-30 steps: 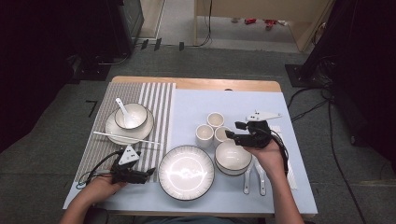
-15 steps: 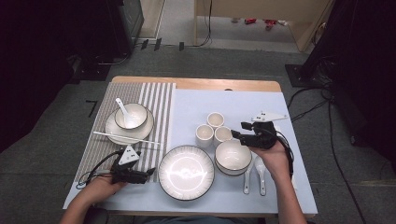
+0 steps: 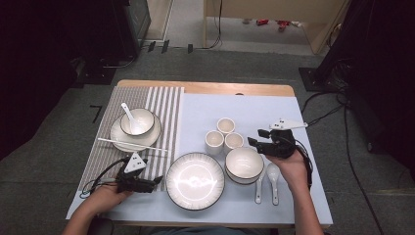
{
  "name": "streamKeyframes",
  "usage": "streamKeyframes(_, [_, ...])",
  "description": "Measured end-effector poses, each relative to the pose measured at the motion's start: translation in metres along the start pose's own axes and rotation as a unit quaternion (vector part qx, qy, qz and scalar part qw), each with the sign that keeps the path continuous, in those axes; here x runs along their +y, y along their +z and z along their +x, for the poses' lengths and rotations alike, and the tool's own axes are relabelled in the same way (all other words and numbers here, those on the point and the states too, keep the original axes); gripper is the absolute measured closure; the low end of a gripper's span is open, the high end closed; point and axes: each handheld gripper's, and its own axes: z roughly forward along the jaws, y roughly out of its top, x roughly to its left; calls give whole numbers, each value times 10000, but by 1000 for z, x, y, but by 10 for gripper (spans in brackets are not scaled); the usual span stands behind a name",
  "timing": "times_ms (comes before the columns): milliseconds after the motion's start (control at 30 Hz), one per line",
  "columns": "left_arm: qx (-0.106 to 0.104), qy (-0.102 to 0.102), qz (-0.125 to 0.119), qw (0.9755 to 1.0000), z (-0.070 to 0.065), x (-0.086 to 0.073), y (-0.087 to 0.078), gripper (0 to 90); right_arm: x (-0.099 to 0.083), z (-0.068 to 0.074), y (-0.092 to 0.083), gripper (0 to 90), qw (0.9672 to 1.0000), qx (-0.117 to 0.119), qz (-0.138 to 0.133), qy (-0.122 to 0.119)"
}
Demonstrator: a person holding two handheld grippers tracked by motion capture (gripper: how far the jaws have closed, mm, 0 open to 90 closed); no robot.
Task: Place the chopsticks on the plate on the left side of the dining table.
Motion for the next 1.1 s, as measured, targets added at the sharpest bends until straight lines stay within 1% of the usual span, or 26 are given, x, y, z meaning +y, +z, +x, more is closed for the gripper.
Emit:
streamKeyframes(100, [-1, 1, 6, 10000, 0, 0, 0, 146, -2, -1, -2, 468, 10000, -49, -17, -14])
streamKeyframes(400, [0, 0, -1, 10000, 0, 0, 0, 146, -10, -7, -7, 484, 9998, -124, -60, 122])
streamKeyframes(700, [0, 0, 0, 10000, 0, 0, 0, 146, -16, -11, -13, 488, 9995, -201, -104, 201])
streamKeyframes(1000, [-1, -1, 4, 10000, 0, 0, 0, 146, -23, -17, -19, 512, 9989, -348, -151, 285])
streamKeyframes(1100, [0, -1, 0, 10000, 0, 0, 0, 146, -28, -19, -20, 512, 9986, -391, -111, 326])
